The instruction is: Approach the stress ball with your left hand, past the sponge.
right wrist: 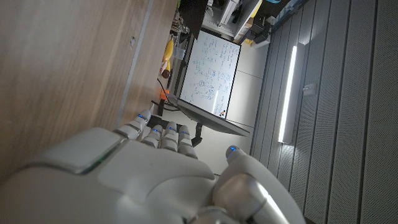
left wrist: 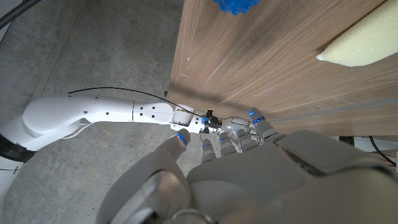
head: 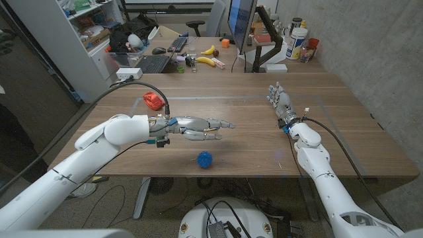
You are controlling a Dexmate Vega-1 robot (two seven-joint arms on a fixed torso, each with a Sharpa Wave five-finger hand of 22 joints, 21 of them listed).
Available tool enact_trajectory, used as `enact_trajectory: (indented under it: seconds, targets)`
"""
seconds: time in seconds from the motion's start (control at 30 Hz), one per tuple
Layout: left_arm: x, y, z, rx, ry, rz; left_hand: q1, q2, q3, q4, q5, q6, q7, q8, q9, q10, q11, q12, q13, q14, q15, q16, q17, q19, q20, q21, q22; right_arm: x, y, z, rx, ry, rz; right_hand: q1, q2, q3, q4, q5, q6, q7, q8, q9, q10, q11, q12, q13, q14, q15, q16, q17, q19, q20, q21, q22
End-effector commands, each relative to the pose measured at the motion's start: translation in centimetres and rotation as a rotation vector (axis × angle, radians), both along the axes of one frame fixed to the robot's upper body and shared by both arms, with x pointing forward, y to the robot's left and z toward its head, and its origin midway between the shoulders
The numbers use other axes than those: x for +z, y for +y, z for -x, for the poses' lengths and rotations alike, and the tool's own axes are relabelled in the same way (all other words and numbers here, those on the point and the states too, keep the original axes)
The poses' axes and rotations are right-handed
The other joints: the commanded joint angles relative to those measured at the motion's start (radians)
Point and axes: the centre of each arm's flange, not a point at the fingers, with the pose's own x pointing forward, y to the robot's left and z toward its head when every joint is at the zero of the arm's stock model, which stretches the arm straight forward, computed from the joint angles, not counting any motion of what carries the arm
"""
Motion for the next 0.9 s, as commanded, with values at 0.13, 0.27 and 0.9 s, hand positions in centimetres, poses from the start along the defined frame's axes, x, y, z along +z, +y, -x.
enact_trajectory:
  seconds: [0.13,0.27,0.9]
  targets:
    - [-0.64,0.2,0.32,0.025,-0.004,-0.023,0.013,0.043,0.019,0.004,-0.004,-0.005,-0.001,0.0,0.004,-0.018,0.007,0.001,0.004,-0.013,-0.023,-0.002,0.005,-0.126,0.019,-0.007,0.004,-0.2,0.06,0.1,0.001,0.002,0.001,-0.004,0.076,-0.003,0.004,0.005,0.003,-0.007,0.003,0.003,-0.002,-0.011,0.001,0.005,-0.009,0.001,0.004,0.004,0.007,-0.038,-0.004,0.004]
    - [-0.8,0.31,0.43,0.035,-0.006,-0.027,0.014,0.048,0.025,0.007,-0.004,-0.007,-0.004,0.0,0.004,-0.022,0.006,0.001,0.004,-0.018,-0.024,-0.001,0.007,-0.134,0.021,-0.009,0.004,-0.27,0.1,0.12,0.002,0.003,0.001,-0.003,0.076,-0.003,0.004,0.005,0.003,-0.007,0.003,0.003,-0.002,-0.01,0.001,0.005,-0.01,0.001,0.004,0.004,0.007,-0.037,-0.004,0.004]
    - [-1.22,0.61,0.47,0.061,-0.005,-0.05,0.029,0.06,0.055,0.008,-0.002,-0.022,-0.012,-0.001,0.005,-0.045,0.006,0.0,0.004,-0.039,-0.02,0.002,0.01,-0.159,0.028,-0.013,0.007,-0.44,0.3,0.09,0.003,0.007,0.002,-0.003,0.076,-0.003,0.004,0.005,0.003,-0.007,0.003,0.003,-0.002,-0.01,0.001,0.005,-0.01,0.001,0.004,0.004,0.008,-0.038,-0.005,0.004]
